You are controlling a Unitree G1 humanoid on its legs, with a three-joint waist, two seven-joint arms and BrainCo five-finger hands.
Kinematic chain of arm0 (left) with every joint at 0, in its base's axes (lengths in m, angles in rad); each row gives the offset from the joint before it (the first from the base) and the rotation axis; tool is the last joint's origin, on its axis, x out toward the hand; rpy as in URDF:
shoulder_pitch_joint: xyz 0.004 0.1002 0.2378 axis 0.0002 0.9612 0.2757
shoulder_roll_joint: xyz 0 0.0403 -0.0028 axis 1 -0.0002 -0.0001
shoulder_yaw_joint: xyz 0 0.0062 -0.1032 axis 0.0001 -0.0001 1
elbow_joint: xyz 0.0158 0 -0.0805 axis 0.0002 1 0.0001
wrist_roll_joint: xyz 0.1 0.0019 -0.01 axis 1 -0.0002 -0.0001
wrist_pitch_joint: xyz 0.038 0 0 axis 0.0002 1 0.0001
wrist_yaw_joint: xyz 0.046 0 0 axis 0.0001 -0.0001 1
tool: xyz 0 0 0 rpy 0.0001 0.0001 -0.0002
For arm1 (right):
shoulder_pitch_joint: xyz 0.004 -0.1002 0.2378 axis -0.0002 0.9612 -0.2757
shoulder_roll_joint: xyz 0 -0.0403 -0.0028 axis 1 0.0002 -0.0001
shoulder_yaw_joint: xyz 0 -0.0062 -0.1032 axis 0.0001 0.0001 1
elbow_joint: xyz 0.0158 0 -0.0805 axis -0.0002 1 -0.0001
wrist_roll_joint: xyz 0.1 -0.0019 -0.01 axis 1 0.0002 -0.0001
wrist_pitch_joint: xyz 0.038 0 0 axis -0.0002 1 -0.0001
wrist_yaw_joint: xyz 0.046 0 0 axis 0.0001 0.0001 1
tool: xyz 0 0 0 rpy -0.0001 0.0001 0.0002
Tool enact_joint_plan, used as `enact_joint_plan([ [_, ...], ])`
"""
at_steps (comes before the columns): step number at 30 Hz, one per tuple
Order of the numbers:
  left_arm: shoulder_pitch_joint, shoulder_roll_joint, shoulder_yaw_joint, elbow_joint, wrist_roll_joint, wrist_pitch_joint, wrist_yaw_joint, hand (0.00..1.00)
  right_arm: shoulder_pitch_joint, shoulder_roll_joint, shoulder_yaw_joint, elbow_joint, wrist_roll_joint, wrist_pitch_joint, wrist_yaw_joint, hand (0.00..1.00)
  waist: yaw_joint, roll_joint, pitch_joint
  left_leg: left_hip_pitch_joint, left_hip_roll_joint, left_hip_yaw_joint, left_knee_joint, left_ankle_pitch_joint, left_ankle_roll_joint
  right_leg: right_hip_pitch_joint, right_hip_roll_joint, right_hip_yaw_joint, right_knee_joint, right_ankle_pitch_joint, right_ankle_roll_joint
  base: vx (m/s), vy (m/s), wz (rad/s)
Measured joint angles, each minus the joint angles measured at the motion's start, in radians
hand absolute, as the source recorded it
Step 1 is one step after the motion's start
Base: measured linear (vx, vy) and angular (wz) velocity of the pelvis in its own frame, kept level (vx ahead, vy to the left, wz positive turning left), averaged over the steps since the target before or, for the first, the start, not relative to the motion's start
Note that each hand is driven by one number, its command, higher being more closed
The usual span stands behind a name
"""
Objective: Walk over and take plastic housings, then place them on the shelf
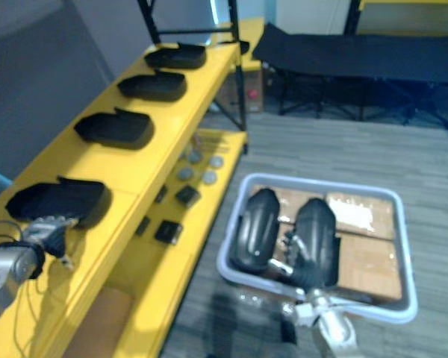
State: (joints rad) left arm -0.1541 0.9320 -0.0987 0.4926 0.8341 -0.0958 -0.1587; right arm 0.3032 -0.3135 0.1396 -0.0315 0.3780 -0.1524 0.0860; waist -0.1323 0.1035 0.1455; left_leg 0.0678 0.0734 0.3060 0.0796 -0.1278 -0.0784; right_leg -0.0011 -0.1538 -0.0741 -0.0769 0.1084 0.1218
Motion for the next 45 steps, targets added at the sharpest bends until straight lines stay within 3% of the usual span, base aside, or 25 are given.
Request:
enact_joint_plan([
  [18, -0.001, 0.000, 0.002, 0.064, 0.079, 0.005, 0.027, 0.00, -0.003, 0.000, 0.002, 0.002, 0.001, 0.000, 0.000, 0.00, -0.013, 0.001, 0.010, 0.001, 0.002, 0.001, 0.001, 0.000, 0.000, 0.000, 0.001, 0.000, 0.000, 0.000, 0.000, 0.00, 0.000, 0.00],
  [45, -0.010, 0.002, 0.021, 0.161, 0.085, 0.012, 0.034, 0.00, -0.002, -0.002, 0.020, 0.004, 0.000, 0.000, 0.008, 0.00, -0.014, 0.008, 0.017, 0.002, 0.004, 0.001, 0.002, 0.000, 0.000, 0.000, 0.003, 0.000, 0.000, -0.001, -0.001, 0.00, 0.000, 0.00],
])
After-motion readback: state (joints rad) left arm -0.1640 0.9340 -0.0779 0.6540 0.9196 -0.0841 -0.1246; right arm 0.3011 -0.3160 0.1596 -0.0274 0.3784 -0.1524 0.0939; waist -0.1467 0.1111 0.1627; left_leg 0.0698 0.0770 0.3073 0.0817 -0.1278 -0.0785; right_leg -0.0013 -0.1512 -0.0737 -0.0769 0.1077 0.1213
